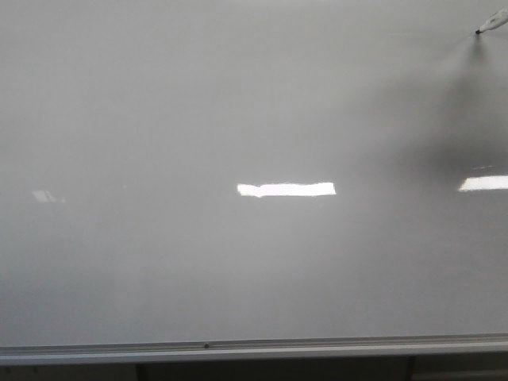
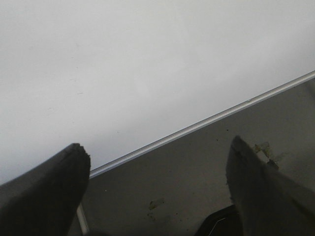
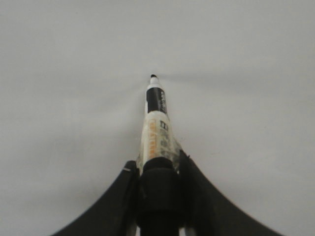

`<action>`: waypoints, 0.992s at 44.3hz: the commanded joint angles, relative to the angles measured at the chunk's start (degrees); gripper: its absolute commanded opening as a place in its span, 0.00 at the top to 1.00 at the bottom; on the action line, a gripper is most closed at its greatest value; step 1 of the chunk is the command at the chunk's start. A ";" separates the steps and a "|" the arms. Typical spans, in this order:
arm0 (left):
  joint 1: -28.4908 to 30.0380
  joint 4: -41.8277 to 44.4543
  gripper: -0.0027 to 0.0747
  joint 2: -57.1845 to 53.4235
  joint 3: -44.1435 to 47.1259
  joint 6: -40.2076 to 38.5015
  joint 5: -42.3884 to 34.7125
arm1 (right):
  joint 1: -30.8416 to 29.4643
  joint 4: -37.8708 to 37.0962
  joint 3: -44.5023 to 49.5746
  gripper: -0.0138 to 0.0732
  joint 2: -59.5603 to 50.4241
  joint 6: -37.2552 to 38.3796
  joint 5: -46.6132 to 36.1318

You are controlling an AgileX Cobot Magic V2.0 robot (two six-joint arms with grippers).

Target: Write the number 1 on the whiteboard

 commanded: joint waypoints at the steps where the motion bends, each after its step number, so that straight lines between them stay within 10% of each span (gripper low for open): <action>1: 0.25 -0.73 0.25 -0.43 -1.63 -0.65 -3.34 | -0.33 0.15 -1.84 0.82 0.34 -0.06 -1.10; 34: 0.25 -0.73 0.25 -0.43 -1.63 -0.65 -3.34 | -0.02 0.14 -3.14 0.82 1.22 -2.43 15.41; 44: -0.04 -11.40 0.25 -0.43 -1.63 11.98 -1.93 | 8.02 0.39 -2.90 0.82 -9.80 -17.58 26.30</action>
